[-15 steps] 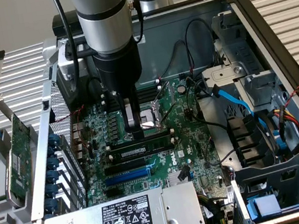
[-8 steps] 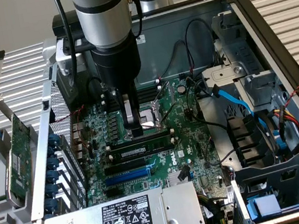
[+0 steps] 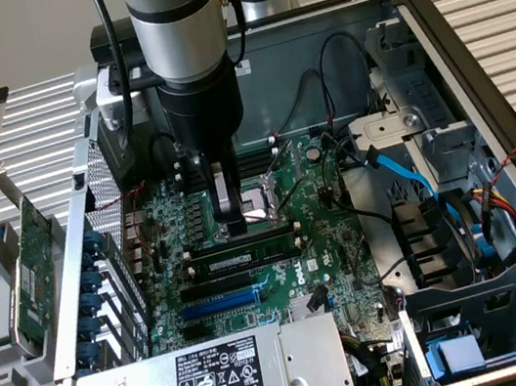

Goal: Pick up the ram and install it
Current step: 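Press down the ram until it locks into place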

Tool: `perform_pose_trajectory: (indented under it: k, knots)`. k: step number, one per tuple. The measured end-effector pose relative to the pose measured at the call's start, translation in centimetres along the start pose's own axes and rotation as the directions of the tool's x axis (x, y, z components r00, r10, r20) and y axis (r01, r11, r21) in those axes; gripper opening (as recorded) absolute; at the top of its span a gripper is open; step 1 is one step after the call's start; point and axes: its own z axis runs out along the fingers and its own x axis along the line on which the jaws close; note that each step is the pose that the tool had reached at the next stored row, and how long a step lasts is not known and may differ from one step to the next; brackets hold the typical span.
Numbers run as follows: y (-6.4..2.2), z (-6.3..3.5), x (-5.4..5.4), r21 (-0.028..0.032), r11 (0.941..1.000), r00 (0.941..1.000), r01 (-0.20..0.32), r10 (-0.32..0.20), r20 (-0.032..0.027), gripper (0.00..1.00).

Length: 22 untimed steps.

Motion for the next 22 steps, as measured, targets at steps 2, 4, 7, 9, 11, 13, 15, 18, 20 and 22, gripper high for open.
perform_pose_trajectory:
  k: [2,4,7,9,11,13,15,18,20,22]
  knots:
    - [0.00,0.00,0.00,-0.0003,0.9995,0.9995,-0.032,0.032,-0.0002,0.11]
    - [0.00,0.02,0.00,-0.0005,0.9979,0.9979,-0.065,0.065,-0.0004,0.11]
    - [0.00,0.05,0.00,-0.0008,0.9934,0.9934,-0.114,0.114,-0.0005,0.11]
    - [0.00,0.08,0.00,-0.0010,0.9890,0.9890,-0.148,0.148,-0.0007,0.11]
    - [0.00,0.08,0.00,-0.0012,0.9839,0.9839,-0.179,0.179,-0.0008,0.11]
    - [0.00,0.09,0.00,-0.0014,0.9780,0.9780,-0.209,0.209,-0.0010,0.11]
    - [0.00,0.09,0.00,-0.0015,0.9719,0.9719,-0.235,0.235,-0.0014,0.11]
    - [0.00,0.09,0.00,-0.0013,0.9628,0.9628,-0.270,0.270,-0.0023,0.11]
    - [0.00,0.09,0.00,-0.0015,0.9539,0.9539,-0.300,0.300,-0.0027,0.11]
    - [0.00,0.09,0.00,-0.0017,0.9440,0.9440,-0.330,0.330,-0.0028,0.11]
